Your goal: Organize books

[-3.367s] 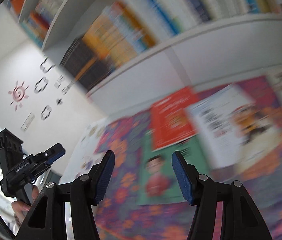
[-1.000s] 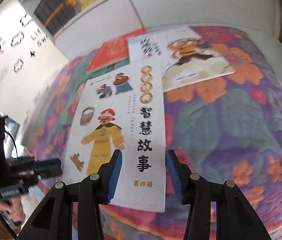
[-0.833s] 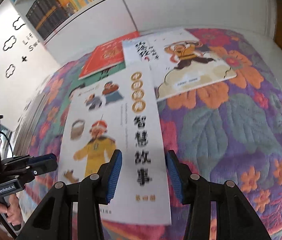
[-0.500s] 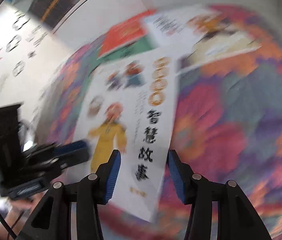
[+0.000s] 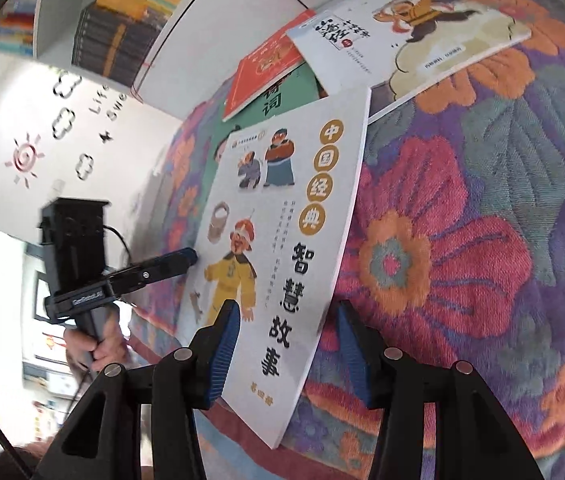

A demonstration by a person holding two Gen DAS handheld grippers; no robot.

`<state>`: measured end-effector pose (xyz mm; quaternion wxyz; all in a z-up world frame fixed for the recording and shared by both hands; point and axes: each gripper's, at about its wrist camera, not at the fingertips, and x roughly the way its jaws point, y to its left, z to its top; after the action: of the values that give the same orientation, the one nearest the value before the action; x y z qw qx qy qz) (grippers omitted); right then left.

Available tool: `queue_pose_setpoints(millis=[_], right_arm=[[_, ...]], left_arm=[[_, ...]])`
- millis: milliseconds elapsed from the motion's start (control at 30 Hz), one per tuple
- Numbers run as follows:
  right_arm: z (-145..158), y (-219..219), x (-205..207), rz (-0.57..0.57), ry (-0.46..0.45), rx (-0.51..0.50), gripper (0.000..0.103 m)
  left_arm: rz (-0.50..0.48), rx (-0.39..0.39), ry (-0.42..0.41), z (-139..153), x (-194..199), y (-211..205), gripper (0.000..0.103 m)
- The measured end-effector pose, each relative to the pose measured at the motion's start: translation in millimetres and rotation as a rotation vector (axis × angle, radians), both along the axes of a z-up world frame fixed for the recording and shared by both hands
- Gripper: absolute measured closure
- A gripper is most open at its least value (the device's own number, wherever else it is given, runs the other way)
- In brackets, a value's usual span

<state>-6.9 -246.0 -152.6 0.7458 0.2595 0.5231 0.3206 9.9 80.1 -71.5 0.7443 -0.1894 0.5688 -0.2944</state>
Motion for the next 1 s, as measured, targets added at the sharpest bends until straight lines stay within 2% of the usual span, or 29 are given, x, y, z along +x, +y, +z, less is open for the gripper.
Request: queue_pose_setpoints(millis=[67, 100, 133, 167, 200, 233, 500, 600, 733, 867, 1000], right_arm=[[-2, -4, 2, 0.002, 0.018, 0.036, 0.056], [-3, -5, 3, 0.006, 0.025, 0.049, 0.056], [-3, -6, 3, 0.010, 0.028, 0.058, 0.056], [-3, -7, 3, 0.013, 0.029, 0.066, 0.056], [-4, -7, 4, 0.020, 0.030, 0.075, 0.056], [-4, -7, 4, 0.027, 0.026, 0.079, 0.056], [-2, -1, 11, 0.096, -0.003, 0.065, 0.056], [-7, -1, 22, 0.091, 0.023, 0.108, 0.060], [-5, 8, 29, 0.086, -0.011, 0.074, 0.064], [-2, 13, 29, 0.030, -0.021, -0.009, 0.083], [2, 16, 27, 0.004, -0.015, -0.040, 0.083]], left_arm=[[0.002, -0.014, 0.026, -1, -3, 8, 0.083], [0.010, 0.032, 0.028, -1, -5, 12, 0.080], [0.018, 0.116, 0.032, -2, -6, 12, 0.081], [0.018, 0.132, 0.037, -4, -8, 14, 0.080], [0.019, 0.082, 0.069, -5, -7, 18, 0.080], [0.019, 0.077, 0.084, -7, -7, 18, 0.080], [-0.016, -0.005, 0.053, -17, 12, 4, 0.082], [0.029, -0.057, 0.095, -22, 17, 13, 0.085], [0.045, -0.098, 0.099, -27, 15, 17, 0.086], [0.035, -0.031, 0.054, -19, 11, 10, 0.085], [0.024, 0.076, -0.013, -8, 8, -4, 0.083]])
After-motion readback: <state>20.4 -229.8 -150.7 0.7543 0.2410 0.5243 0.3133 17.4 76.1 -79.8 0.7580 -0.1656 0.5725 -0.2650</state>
